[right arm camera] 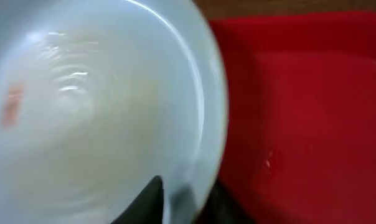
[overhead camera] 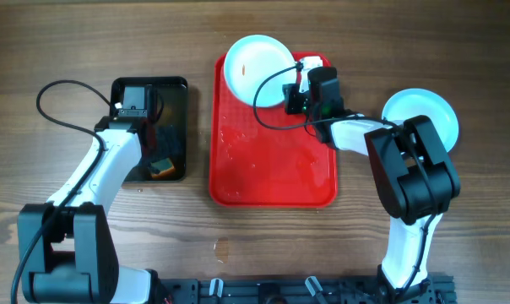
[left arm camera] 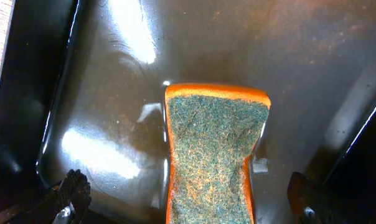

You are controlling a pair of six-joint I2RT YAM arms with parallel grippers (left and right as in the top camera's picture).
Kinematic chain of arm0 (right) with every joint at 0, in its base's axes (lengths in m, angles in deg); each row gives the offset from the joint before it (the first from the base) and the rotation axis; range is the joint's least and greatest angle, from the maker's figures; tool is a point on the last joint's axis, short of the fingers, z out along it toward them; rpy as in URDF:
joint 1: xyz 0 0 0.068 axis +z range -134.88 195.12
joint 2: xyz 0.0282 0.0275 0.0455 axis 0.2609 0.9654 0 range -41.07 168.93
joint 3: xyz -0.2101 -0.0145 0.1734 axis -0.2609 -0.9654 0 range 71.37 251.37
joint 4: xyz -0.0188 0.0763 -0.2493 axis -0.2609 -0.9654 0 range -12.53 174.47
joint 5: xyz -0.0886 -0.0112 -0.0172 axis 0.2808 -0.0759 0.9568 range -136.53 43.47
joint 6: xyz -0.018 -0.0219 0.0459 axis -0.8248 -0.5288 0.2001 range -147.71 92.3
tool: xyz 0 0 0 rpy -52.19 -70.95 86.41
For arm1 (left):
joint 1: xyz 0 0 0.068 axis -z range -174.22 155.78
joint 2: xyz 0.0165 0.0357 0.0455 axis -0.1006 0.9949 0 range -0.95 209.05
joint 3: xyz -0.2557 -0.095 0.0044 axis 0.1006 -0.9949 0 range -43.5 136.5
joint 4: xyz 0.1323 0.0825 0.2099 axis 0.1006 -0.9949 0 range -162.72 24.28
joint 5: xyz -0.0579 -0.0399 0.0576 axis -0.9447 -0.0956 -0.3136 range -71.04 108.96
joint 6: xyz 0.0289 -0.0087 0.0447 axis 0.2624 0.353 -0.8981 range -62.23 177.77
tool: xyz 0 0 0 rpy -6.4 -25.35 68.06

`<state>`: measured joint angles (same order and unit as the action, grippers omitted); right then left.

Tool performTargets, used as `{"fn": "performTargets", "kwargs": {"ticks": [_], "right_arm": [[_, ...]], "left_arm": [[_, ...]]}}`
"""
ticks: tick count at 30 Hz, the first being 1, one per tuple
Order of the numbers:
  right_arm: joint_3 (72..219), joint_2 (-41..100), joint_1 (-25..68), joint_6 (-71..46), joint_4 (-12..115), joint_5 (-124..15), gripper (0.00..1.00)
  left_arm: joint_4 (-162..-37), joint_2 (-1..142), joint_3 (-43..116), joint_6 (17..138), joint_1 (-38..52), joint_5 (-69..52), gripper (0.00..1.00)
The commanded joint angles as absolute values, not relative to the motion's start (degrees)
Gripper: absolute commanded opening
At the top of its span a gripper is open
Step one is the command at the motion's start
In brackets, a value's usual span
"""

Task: Clean dirty plates on tray and stack at the side
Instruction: 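Move the right gripper to the last white plate on the red tray, then grasp the plate rim with the right gripper and tilt it up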

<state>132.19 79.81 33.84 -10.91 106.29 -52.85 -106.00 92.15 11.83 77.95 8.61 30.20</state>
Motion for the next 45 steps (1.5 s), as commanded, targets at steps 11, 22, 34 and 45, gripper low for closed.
{"fn": "performTargets", "kwargs": {"ticks": [11, 22, 34, 45], "right_arm": [[132.3, 64.6, 33.8, -9.2, 70.8, -52.9, 0.04], [132.2, 58.8, 33.9, 6.2, 48.4, -61.7, 0.35], [131.9, 58.8, 32.8, -34.8, 61.6, -57.8, 0.41], [129.0, 62.6, 32.8, -36.4, 65.4, -52.9, 0.33]], "left_arm": [[-106.0, 92.0, 11.9, 77.5, 8.5, 29.9, 1.0], [-106.0, 92.0, 11.9, 77.5, 8.5, 29.9, 1.0], [-106.0, 92.0, 11.9, 77.5, 8.5, 29.9, 1.0], [-103.0, 92.0, 11.9, 77.7, 8.5, 28.6, 1.0]]}}
